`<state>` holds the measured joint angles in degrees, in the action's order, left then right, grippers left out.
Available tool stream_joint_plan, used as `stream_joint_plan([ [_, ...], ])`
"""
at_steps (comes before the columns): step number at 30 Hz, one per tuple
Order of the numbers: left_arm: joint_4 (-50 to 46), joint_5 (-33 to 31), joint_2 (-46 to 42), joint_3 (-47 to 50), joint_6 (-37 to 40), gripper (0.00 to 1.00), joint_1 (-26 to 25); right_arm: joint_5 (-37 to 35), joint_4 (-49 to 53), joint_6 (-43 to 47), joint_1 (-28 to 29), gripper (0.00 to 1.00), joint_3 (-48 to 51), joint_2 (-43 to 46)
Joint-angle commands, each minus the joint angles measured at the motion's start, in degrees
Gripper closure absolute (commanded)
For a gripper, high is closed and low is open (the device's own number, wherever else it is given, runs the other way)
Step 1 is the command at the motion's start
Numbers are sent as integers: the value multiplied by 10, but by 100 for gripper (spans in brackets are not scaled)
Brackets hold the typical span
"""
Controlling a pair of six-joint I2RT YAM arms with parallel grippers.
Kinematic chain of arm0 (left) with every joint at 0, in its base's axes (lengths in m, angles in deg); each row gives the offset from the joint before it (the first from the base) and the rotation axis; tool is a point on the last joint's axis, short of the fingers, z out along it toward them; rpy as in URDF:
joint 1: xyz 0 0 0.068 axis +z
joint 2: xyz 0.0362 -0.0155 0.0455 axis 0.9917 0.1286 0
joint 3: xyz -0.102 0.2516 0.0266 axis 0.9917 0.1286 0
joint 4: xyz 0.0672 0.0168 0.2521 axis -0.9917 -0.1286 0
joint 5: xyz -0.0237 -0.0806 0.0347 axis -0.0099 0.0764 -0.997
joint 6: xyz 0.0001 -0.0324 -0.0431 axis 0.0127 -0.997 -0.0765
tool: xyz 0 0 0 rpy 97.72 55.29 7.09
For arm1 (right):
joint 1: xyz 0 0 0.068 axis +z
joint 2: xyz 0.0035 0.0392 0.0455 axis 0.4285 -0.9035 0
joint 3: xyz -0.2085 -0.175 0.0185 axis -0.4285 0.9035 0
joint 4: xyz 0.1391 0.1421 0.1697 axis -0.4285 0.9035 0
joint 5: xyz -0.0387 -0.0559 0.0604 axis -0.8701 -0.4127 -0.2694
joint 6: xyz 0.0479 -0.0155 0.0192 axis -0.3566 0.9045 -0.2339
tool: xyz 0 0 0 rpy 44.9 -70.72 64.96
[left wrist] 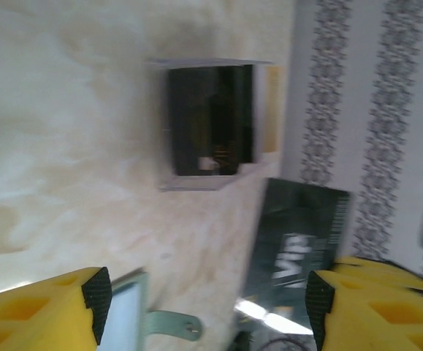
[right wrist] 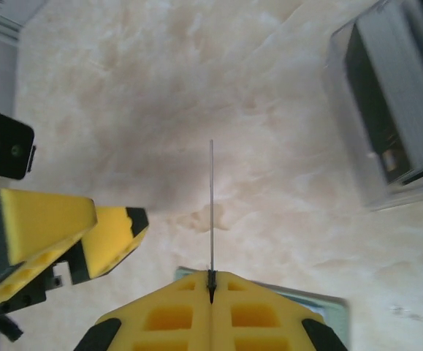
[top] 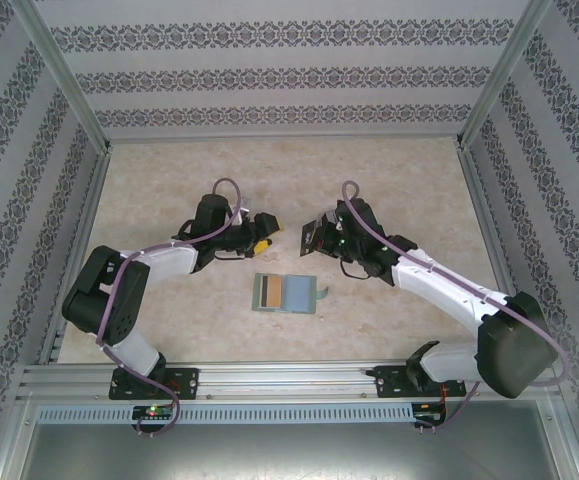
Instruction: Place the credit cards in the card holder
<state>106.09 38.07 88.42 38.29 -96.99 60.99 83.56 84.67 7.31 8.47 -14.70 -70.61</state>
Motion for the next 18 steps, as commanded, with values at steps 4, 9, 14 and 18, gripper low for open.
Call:
stream_joint_plan([
  [4, 159, 90, 21, 1, -62, 28, 5, 77, -176, -97, -6, 100, 51, 17],
  [9, 111, 94, 14, -9, -34, 30, 6, 96, -211, -117, -8, 100, 60, 12],
  [14, 118, 112, 22, -13, -36, 43, 5, 106, -226, -125, -8, 100, 59, 0],
  [18, 113, 124, 22, -7, -32, 64, 4, 113, -240, -134, -10, 100, 63, -12],
])
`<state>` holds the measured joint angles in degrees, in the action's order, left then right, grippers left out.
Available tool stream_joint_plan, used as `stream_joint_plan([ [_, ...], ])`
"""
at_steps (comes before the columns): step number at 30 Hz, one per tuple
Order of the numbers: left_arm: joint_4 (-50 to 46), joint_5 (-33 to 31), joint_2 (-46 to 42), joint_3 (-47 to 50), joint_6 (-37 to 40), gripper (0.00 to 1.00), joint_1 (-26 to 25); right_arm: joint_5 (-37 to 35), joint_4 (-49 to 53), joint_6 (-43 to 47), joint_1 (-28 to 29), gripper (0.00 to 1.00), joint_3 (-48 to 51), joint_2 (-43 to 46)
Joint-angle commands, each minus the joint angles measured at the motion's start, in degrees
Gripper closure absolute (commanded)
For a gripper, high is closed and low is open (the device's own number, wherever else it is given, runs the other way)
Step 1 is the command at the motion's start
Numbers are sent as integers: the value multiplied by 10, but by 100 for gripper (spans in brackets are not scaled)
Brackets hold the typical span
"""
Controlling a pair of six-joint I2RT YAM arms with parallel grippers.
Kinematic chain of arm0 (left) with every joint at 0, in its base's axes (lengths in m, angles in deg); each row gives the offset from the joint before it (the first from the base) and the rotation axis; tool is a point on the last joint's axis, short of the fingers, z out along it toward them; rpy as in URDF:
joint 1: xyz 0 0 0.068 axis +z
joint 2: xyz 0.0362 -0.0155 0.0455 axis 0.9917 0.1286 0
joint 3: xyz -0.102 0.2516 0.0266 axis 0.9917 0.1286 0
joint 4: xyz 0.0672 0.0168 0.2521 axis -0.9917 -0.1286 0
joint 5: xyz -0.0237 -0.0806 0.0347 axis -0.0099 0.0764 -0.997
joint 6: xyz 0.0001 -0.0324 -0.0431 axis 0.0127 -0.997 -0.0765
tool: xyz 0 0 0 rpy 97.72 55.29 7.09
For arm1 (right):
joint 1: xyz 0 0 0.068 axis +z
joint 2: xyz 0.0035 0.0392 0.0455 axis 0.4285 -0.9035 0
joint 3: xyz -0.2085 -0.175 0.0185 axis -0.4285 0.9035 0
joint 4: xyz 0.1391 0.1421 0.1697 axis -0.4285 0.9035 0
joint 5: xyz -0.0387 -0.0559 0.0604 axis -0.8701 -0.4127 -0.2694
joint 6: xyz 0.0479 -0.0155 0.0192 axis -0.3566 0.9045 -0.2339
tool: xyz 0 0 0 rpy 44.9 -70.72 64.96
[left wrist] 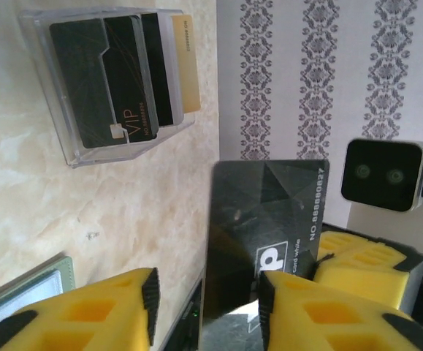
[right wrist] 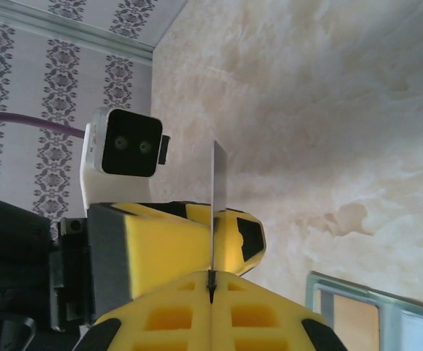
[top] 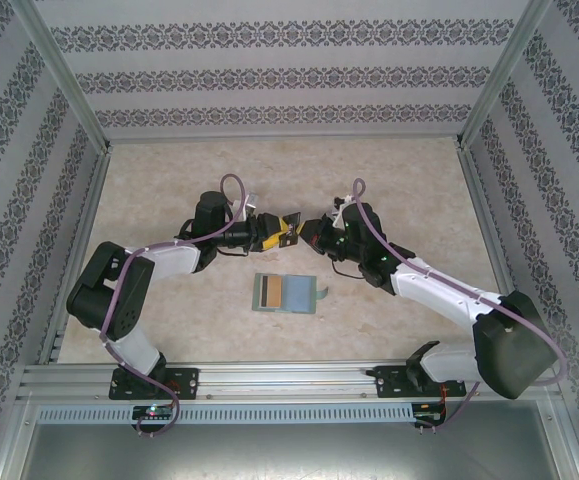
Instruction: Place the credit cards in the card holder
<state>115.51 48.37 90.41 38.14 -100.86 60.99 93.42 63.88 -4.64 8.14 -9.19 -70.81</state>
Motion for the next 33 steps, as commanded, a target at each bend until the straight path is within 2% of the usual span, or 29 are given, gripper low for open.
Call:
stream_joint_plan([
  [1, 24, 16, -3, 1, 6, 66, 4, 17, -32, -16, -8, 100, 9, -14],
  [12, 22, 10, -29, 29, 5, 100, 4, 20, -35, -19, -13, 100, 36, -29],
  [17, -60, -26, -66, 52, 51, 100, 4, 7, 36, 19, -1, 81, 32, -29],
  [19, -170, -73, -93, 56, 116, 100, 1, -19, 105, 51, 14, 78, 18, -32],
  [22, -237, -128, -129, 81, 160, 100, -8, -50, 199, 91, 42, 78, -14, -53],
  [26, -230, -150, -147, 122, 155, 100, -19, -60, 204, 111, 77, 81, -23, -86],
  [33, -217, -180, -142, 143, 158, 100, -64, -116, 285, 126, 92, 83, -33, -121],
])
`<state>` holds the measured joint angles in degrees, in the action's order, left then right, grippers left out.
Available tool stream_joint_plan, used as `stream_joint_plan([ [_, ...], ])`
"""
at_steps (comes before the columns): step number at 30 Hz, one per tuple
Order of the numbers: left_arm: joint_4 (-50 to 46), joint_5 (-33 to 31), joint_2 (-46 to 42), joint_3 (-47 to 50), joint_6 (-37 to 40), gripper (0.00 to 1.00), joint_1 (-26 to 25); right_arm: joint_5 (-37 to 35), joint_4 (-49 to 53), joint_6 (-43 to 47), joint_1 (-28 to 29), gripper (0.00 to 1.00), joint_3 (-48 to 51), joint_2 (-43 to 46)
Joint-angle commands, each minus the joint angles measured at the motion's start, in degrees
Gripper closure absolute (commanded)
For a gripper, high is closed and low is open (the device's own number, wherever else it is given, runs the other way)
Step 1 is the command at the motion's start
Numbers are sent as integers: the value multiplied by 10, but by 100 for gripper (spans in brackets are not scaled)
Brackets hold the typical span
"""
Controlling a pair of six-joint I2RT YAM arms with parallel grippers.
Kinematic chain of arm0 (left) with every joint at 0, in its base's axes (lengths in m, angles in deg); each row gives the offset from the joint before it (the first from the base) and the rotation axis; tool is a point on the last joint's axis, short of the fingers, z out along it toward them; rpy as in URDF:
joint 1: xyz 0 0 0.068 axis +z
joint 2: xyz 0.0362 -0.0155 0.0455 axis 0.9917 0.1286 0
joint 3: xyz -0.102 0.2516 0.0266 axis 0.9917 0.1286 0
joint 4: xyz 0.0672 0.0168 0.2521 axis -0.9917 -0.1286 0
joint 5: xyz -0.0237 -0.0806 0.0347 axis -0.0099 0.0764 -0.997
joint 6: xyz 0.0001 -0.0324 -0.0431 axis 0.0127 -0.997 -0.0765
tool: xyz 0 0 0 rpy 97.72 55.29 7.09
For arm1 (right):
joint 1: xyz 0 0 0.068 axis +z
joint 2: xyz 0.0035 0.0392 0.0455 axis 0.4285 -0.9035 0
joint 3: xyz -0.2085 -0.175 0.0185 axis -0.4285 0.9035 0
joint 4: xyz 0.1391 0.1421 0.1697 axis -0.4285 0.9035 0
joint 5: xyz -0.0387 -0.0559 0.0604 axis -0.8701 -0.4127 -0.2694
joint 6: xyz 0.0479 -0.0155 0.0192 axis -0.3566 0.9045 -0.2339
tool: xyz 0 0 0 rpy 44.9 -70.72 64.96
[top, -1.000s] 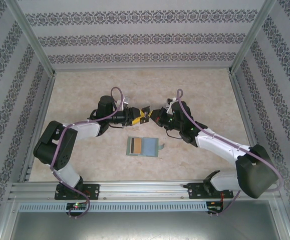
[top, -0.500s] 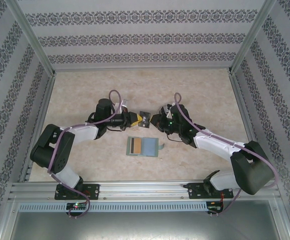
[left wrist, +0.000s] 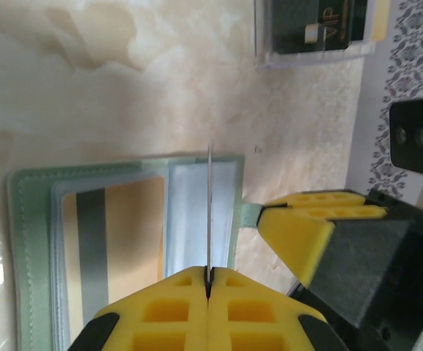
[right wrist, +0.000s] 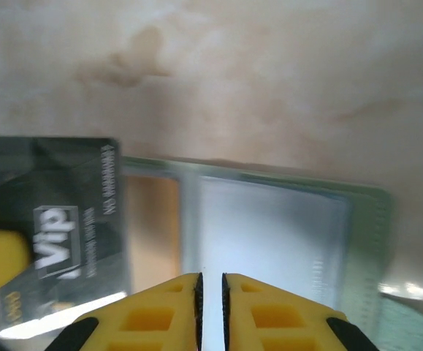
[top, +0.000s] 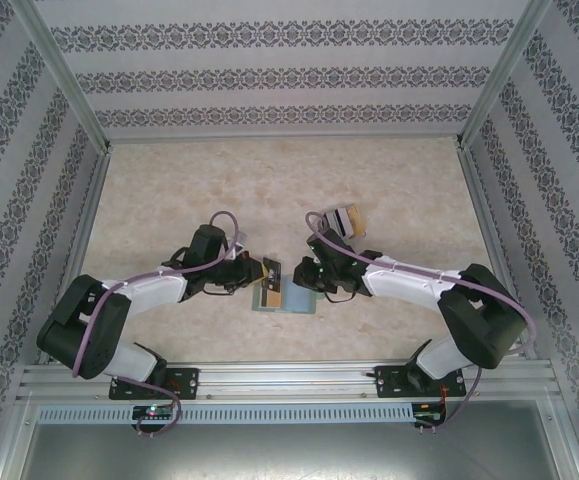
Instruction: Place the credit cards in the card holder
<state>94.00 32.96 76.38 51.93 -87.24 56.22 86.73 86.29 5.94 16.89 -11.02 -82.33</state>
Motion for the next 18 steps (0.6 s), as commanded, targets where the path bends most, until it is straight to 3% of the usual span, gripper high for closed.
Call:
stream_joint_plan([
  [1, 2, -35, -1, 9, 23, 100, -23, -59, 72, 24, 4, 83, -13, -6],
  [18, 95, -90, 40, 49, 13, 100, -74, -72, 101, 49, 0, 82, -6, -63],
])
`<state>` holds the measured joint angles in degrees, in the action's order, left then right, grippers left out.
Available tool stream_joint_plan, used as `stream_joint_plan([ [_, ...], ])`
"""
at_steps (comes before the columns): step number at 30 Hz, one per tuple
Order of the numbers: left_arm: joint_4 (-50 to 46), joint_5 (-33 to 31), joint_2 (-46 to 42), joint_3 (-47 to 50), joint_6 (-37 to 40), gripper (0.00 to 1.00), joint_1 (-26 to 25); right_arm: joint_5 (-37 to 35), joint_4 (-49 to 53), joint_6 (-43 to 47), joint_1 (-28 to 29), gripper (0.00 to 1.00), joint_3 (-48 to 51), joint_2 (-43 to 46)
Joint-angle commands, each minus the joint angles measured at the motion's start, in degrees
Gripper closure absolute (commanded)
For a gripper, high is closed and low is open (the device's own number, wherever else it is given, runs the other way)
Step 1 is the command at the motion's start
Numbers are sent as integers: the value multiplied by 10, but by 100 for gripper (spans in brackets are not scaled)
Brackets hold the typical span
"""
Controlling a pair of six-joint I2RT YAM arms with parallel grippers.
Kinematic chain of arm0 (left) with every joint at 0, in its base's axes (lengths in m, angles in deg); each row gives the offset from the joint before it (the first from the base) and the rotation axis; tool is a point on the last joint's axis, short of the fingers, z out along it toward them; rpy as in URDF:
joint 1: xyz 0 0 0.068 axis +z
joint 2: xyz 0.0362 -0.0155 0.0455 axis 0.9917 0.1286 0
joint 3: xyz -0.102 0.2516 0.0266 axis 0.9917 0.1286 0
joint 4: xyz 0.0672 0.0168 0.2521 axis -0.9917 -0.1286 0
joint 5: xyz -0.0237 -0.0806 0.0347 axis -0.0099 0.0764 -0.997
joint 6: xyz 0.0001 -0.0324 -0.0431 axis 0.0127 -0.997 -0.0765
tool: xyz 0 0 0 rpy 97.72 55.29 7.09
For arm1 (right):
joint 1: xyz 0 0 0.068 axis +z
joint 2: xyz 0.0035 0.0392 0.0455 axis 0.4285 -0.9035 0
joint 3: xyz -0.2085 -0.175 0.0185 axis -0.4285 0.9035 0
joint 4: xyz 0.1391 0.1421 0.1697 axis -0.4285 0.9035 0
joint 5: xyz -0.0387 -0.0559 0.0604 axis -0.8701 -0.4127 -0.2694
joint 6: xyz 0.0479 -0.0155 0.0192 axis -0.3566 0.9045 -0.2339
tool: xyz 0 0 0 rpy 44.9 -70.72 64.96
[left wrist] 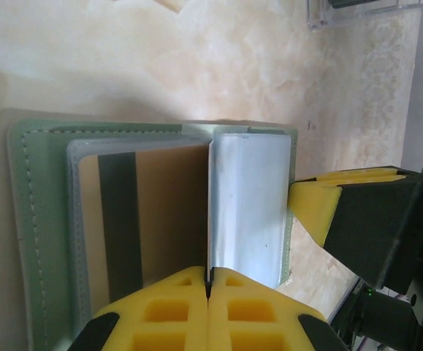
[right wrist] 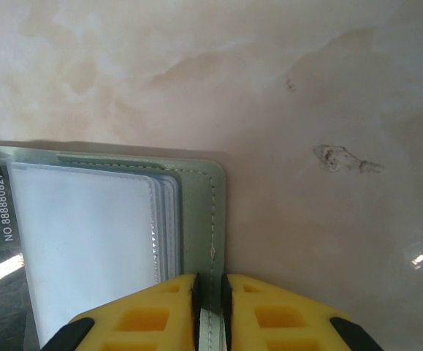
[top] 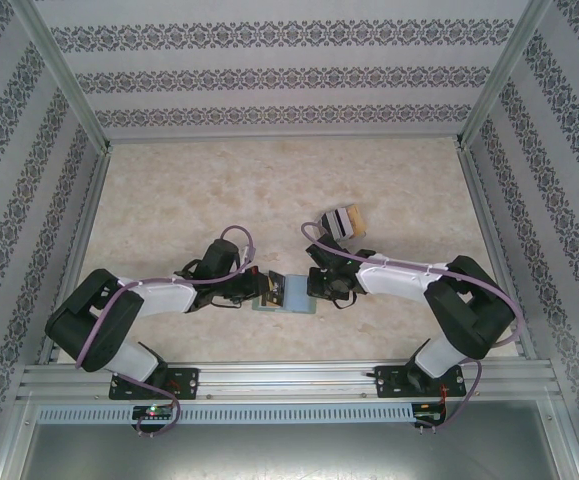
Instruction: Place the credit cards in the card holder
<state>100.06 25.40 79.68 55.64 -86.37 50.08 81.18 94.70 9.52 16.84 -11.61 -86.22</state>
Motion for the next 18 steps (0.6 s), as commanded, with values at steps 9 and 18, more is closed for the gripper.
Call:
stream_joint_plan([
  [9, 76, -17, -21, 41, -25, 100, -16, -26, 20, 9, 2, 82, 0, -26],
  [18, 95, -15, -40, 39, -61, 100, -18, -32, 22, 8, 2, 82, 4, -25],
])
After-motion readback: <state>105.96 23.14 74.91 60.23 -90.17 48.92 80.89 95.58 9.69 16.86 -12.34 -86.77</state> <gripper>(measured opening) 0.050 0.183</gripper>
